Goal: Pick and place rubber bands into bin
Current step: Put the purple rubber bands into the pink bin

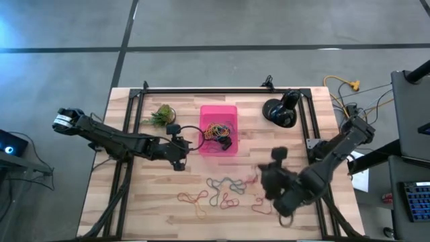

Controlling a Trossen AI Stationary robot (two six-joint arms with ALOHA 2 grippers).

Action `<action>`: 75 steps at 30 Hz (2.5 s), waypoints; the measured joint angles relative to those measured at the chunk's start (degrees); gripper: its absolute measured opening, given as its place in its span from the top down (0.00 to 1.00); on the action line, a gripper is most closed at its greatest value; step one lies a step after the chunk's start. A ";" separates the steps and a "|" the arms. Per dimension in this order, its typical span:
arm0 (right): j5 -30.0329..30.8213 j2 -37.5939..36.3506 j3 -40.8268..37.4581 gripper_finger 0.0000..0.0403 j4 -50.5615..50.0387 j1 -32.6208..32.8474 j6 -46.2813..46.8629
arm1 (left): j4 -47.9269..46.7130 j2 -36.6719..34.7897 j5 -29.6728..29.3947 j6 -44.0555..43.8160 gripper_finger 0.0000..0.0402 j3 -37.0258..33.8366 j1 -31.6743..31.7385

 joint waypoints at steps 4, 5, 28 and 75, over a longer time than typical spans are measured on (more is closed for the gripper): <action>-5.17 0.82 -0.14 0.98 -3.95 -1.74 8.60 | -0.06 0.00 -0.02 0.06 0.77 -0.15 0.00; -9.35 1.03 -0.32 0.98 -1.80 -1.89 7.05 | -0.03 0.00 -0.02 0.18 0.77 -0.15 0.00; -0.21 1.59 -0.58 0.98 -3.05 -0.95 7.82 | 39.69 12.27 26.97 19.86 0.77 0.13 -0.85; -1.20 2.75 1.18 0.98 11.26 -1.23 -6.25 | 60.68 50.03 23.43 11.77 0.77 19.43 -1.03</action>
